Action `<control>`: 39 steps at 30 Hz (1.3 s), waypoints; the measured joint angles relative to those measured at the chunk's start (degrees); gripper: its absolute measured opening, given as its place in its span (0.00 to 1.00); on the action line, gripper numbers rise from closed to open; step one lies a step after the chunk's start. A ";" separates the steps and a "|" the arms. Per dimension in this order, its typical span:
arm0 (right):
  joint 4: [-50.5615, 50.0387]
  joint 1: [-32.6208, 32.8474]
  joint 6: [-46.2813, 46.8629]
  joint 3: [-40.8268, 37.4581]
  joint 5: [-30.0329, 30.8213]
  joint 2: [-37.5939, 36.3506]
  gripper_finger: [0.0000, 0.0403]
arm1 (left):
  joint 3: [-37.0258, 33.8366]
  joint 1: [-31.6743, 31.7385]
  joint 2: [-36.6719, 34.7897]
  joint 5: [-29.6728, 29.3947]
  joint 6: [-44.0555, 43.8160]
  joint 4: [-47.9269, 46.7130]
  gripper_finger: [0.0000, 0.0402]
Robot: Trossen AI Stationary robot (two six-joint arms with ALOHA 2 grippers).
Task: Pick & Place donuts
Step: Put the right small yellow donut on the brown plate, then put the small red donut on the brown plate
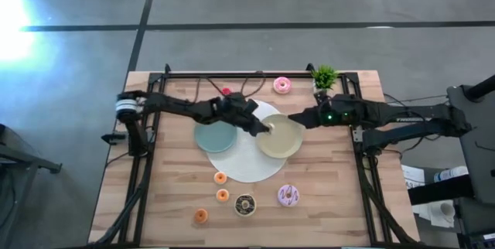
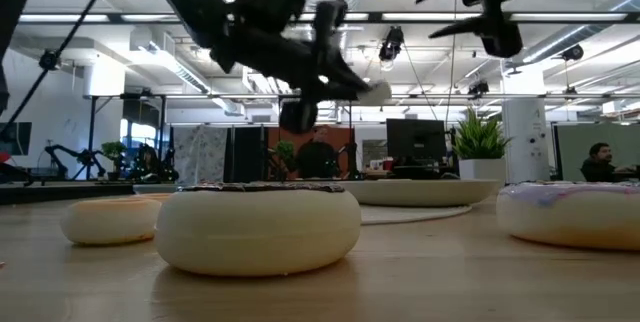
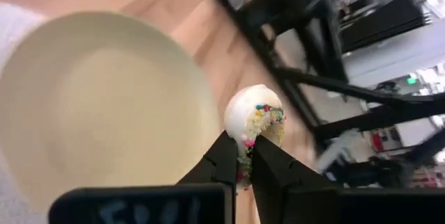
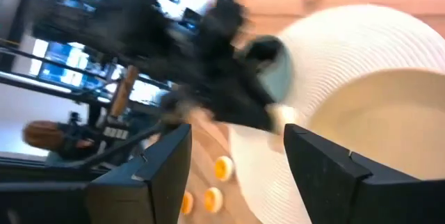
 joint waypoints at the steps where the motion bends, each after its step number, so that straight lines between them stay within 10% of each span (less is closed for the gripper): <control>1: 0.21 0.00 -0.09 0.04 0.03 0.01 0.55 | 1.11 0.07 2.10 0.02 -0.24 -1.06 0.01; 10: -0.09 0.07 -1.17 -0.01 -0.31 1.13 0.55 | 16.22 -0.50 13.75 1.58 7.00 -24.69 0.02; 16: 0.02 0.07 -2.28 -0.01 -0.52 0.94 0.55 | 27.33 -2.36 14.97 -13.10 19.05 -46.08 0.10; 28: 0.04 0.07 -3.26 -0.07 -0.58 0.91 0.55 | 28.76 -1.96 15.57 -13.22 22.42 -48.73 0.30; 39: -3.36 0.36 -6.47 -0.09 -0.86 0.87 0.55 | 28.17 -5.78 3.05 -46.50 32.23 -60.46 0.31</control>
